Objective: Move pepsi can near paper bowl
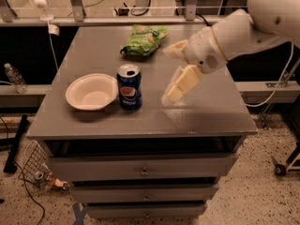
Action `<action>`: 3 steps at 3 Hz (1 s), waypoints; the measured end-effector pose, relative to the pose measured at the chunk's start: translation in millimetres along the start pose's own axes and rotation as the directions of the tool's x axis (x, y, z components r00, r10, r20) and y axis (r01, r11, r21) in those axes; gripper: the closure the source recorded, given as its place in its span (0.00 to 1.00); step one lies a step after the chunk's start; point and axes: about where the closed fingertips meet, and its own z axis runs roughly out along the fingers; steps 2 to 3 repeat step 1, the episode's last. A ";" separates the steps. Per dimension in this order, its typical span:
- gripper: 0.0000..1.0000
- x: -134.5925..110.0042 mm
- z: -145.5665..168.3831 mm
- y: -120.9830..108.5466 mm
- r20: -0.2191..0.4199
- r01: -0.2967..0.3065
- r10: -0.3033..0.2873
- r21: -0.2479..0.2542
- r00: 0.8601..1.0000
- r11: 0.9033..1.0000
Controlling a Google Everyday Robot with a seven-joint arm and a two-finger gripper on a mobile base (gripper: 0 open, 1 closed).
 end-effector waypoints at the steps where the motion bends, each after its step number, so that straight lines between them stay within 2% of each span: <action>1: 0.00 40.4 -64.1 5.3 -0.105 -0.107 0.122 0.141 0.987 0.984; 3: 0.00 40.4 -64.1 5.3 -0.105 -0.107 0.122 0.141 0.987 0.984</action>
Offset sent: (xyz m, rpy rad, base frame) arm 0.0000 0.0000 0.0000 0.0000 0.0000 0.0000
